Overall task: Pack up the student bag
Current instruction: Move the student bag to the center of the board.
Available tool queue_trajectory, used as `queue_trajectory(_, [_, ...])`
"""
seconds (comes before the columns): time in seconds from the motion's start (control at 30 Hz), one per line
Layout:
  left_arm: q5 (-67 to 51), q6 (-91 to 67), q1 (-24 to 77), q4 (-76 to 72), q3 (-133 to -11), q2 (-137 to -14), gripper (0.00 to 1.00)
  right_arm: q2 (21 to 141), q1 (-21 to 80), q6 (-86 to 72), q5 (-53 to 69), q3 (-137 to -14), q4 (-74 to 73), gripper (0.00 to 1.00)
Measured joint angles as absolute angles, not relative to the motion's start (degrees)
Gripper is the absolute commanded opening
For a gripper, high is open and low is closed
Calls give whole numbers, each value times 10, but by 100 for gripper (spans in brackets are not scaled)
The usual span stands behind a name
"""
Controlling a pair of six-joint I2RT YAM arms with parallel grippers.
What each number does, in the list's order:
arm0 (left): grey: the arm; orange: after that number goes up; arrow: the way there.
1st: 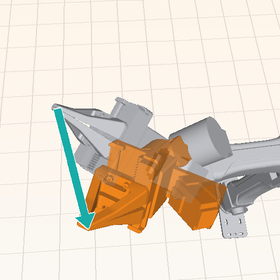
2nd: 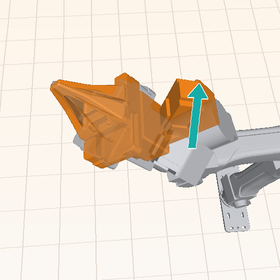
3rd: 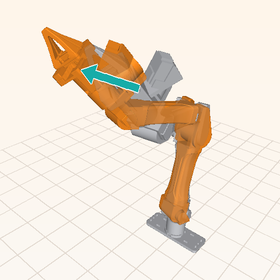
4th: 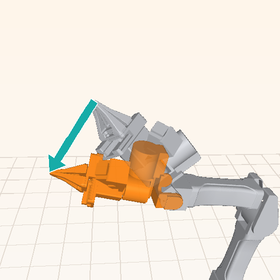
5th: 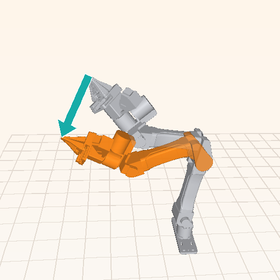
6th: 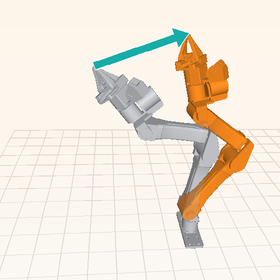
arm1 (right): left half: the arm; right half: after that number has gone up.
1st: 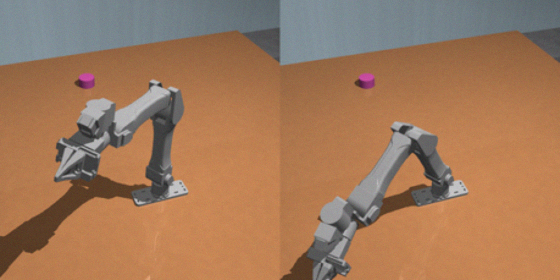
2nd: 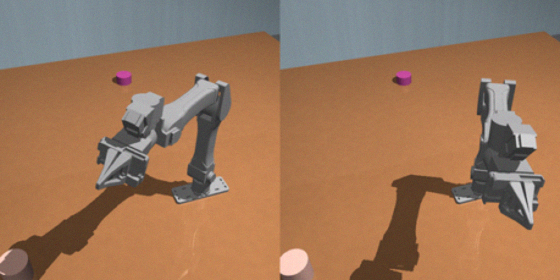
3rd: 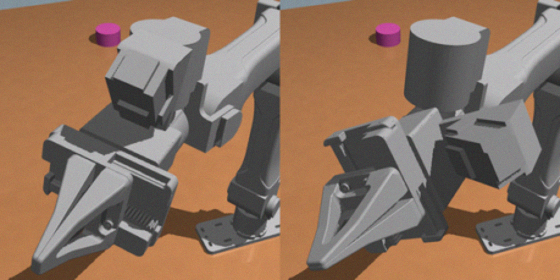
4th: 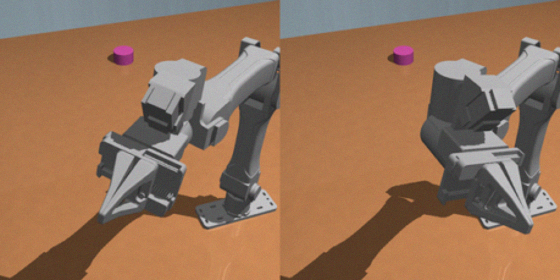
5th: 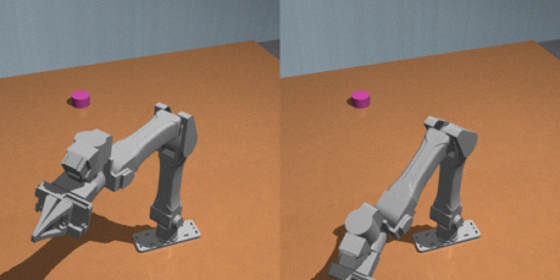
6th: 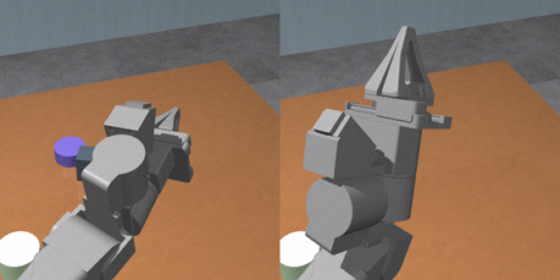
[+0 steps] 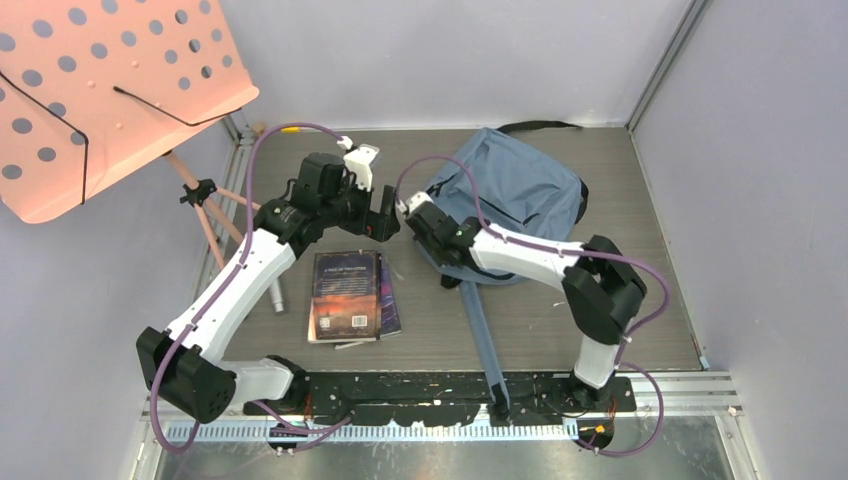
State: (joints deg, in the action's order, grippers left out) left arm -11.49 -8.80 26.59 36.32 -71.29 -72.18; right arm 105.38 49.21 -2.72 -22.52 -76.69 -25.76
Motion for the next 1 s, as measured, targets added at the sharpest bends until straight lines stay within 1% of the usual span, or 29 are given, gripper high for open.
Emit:
queue_trajectory(0.1, [-115,-88,266,363,-713,-722,97,992,531,-45,-226,-700,-275,1])
queue_trajectory(0.17, [-116,-86,266,366,-712,-722,97,948,558,-70,-217,-663,-292,5])
queue_trajectory(0.2, [-116,-87,266,369,-710,-720,97,924,569,-83,-209,-644,-303,14])
queue_trajectory(0.23, [-116,-87,266,368,-709,-720,97,901,580,-95,-201,-629,-319,26])
queue_trajectory(0.27, [-116,-87,266,367,-709,-720,97,879,591,-110,-192,-617,-336,31])
queue_trajectory(0.3, [-117,-88,266,367,-709,-720,97,865,598,-123,-186,-611,-348,42])
queue_trajectory(0.33, [-117,-88,266,366,-709,-720,97,851,606,-136,-179,-609,-366,46])
queue_trajectory(0.37, [-118,-88,266,366,-709,-720,97,841,613,-147,-175,-609,-379,55])
queue_trajectory(0.4, [-118,-88,266,366,-709,-720,97,828,617,-157,-173,-609,-392,58])
queue_trajectory(0.43, [-118,-88,266,366,-709,-720,97,821,618,-168,-173,-613,-401,65])
queue_trajectory(0.5, [-117,-88,266,366,-709,-720,97,813,617,-178,-178,-632,-424,71])
queue_trajectory(0.6, [-115,-88,266,365,-709,-720,97,814,612,-187,-193,-681,-437,73])
queue_trajectory(0.7, [-110,-88,266,364,-706,-717,97,819,596,-193,-202,-732,-431,69])
queue_trajectory(0.8, [-100,-88,266,362,-698,-707,97,847,557,-205,-199,-771,-412,64])
queue_trajectory(0.87, [-93,-88,266,359,-693,-698,97,874,525,-215,-194,-781,-396,60])
queue_trajectory(1.0, [-81,-88,266,350,-685,-679,97,947,460,-245,-164,-786,-371,58])
